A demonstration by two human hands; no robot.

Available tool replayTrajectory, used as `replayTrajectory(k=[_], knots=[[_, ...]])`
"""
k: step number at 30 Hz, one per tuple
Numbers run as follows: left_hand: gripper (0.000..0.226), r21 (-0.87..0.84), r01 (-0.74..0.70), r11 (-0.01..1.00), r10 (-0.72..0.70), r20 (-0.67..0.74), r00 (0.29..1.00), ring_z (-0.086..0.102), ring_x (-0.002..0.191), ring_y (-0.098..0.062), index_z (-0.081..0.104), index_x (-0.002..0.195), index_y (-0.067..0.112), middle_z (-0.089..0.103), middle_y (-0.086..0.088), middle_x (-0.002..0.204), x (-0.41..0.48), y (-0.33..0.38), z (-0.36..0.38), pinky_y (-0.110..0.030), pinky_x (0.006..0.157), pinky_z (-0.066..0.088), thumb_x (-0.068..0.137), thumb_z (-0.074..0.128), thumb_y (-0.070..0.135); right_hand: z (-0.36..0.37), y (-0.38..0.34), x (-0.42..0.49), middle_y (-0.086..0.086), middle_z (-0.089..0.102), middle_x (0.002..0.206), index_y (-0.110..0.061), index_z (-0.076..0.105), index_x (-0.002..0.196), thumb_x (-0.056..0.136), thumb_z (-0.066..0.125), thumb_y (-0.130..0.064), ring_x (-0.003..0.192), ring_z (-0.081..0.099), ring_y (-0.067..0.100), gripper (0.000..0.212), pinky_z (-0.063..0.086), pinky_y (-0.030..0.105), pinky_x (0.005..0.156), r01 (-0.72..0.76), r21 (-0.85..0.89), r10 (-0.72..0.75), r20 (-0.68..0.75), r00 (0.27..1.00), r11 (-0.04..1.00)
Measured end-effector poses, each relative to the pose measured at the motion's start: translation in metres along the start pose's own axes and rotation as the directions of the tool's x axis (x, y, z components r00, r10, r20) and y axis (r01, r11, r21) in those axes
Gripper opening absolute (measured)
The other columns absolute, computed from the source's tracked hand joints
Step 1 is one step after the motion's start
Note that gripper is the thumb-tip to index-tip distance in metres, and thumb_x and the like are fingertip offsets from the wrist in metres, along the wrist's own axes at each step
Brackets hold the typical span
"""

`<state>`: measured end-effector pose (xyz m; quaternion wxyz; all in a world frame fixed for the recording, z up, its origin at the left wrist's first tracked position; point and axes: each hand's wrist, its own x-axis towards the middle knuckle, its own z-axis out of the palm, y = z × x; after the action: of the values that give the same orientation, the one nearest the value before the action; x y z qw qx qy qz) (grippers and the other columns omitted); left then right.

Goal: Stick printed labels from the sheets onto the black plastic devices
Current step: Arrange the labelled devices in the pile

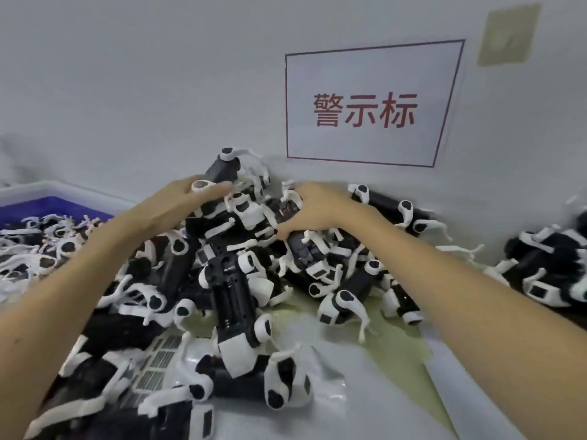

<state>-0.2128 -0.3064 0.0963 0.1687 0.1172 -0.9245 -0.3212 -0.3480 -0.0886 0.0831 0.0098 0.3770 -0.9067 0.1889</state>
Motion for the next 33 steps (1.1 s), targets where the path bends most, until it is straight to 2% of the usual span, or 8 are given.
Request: replayTrajectory(k=[3, 9, 13, 17, 22, 25, 27, 33], knots=[[0.099, 0.098, -0.121, 0.988, 0.113, 0.083, 0.990, 0.059, 0.117, -0.019, 0.054, 0.139, 0.038, 0.057, 0.011, 0.130, -0.027, 0.030, 0.022, -0.037, 0.097, 0.045, 0.057, 0.051, 0.095, -0.004, 0.008, -0.040, -0.001, 0.060, 0.080, -0.015, 0.062, 0.089, 0.061, 0.084, -0.059, 0.070, 0.057, 0.017, 0.056, 0.042, 0.031, 0.056, -0.004, -0.042, 0.000, -0.088, 0.996, 0.999], [0.068, 0.041, -0.396, 0.917, 0.391, 0.091, 0.916, 0.032, 0.144, -0.019, 0.063, 0.112, 0.033, 0.002, 0.007, 0.168, -0.086, 0.099, 0.072, -0.036, 0.118, 0.027, 0.058, 0.068, 0.073, -0.014, 0.043, -0.136, -0.005, 0.060, 0.091, -0.027, 0.065, 0.088, 0.062, 0.088, -0.045, 0.080, 0.059, 0.012, 0.039, 0.051, 0.036, 0.066, 0.049, 0.053, -0.036, -0.222, 0.974, 0.997], [0.038, 0.079, -0.601, 0.795, 0.587, 0.150, 0.796, 0.020, 0.152, -0.026, 0.068, 0.102, 0.030, 0.002, 0.000, 0.169, -0.127, 0.136, 0.089, -0.055, 0.121, 0.021, 0.071, 0.074, 0.051, -0.021, 0.073, -0.205, -0.002, 0.070, 0.104, -0.021, 0.070, 0.105, 0.069, 0.088, -0.029, 0.095, 0.066, 0.016, 0.041, 0.055, 0.042, 0.084, 0.051, 0.100, -0.023, -0.265, 0.964, 0.994], [0.027, 0.147, -0.729, 0.668, 0.675, 0.292, 0.677, 0.032, 0.147, -0.019, 0.070, 0.100, 0.034, 0.009, 0.003, 0.168, -0.167, 0.167, 0.113, -0.060, 0.123, 0.009, 0.082, 0.075, 0.054, -0.019, 0.095, -0.277, -0.008, 0.067, 0.088, -0.041, 0.063, 0.092, 0.077, 0.065, -0.012, 0.082, 0.064, 0.012, 0.032, 0.055, 0.042, 0.072, 0.011, 0.006, -0.010, -0.197, 0.980, 1.000], [0.047, 0.287, -0.801, 0.525, 0.669, 0.443, 0.597, 0.049, 0.131, -0.014, 0.057, 0.126, 0.034, 0.032, 0.010, 0.158, -0.204, 0.198, 0.138, -0.054, 0.125, 0.009, 0.087, 0.062, 0.060, -0.016, 0.115, -0.342, -0.016, 0.051, 0.141, -0.032, 0.056, 0.138, 0.084, 0.067, -0.006, 0.123, 0.056, 0.011, 0.061, 0.051, 0.038, 0.101, -0.141, 0.002, 0.140, -0.152, 0.979, 0.990], [0.051, 0.229, -0.811, 0.538, 0.669, 0.470, 0.576, 0.056, 0.100, -0.007, 0.045, 0.138, 0.038, 0.047, 0.020, 0.140, -0.225, 0.206, 0.144, -0.038, 0.098, 0.049, 0.092, 0.059, 0.056, -0.027, 0.115, -0.369, -0.015, 0.033, 0.159, -0.034, 0.044, 0.150, 0.094, 0.062, -0.009, 0.142, 0.039, 0.010, 0.065, 0.041, 0.037, 0.114, -0.154, 0.014, 0.154, -0.150, 0.977, 0.988], [0.051, 0.271, -0.810, 0.521, 0.683, 0.438, 0.585, 0.047, 0.080, -0.002, 0.042, 0.141, 0.042, 0.046, 0.023, 0.142, -0.235, 0.207, 0.143, -0.028, 0.079, 0.050, 0.095, 0.056, 0.056, -0.032, 0.118, -0.386, -0.014, 0.037, 0.156, -0.034, 0.044, 0.149, 0.097, 0.061, -0.007, 0.141, 0.040, 0.006, 0.061, 0.038, 0.032, 0.115, -0.192, 0.081, 0.205, -0.204, 0.957, 0.978], [0.082, 0.529, -0.679, 0.510, 0.586, 0.364, 0.724, 0.059, 0.108, -0.010, 0.023, 0.143, 0.045, 0.030, 0.024, 0.147, -0.277, 0.187, 0.147, -0.028, 0.064, 0.044, 0.077, 0.053, 0.084, -0.012, 0.114, -0.422, -0.027, 0.056, 0.132, -0.038, 0.059, 0.132, 0.100, 0.054, -0.002, 0.111, 0.056, -0.011, 0.049, 0.045, 0.007, 0.085, -0.125, 0.433, 0.327, -0.431, 0.841, 0.892]])
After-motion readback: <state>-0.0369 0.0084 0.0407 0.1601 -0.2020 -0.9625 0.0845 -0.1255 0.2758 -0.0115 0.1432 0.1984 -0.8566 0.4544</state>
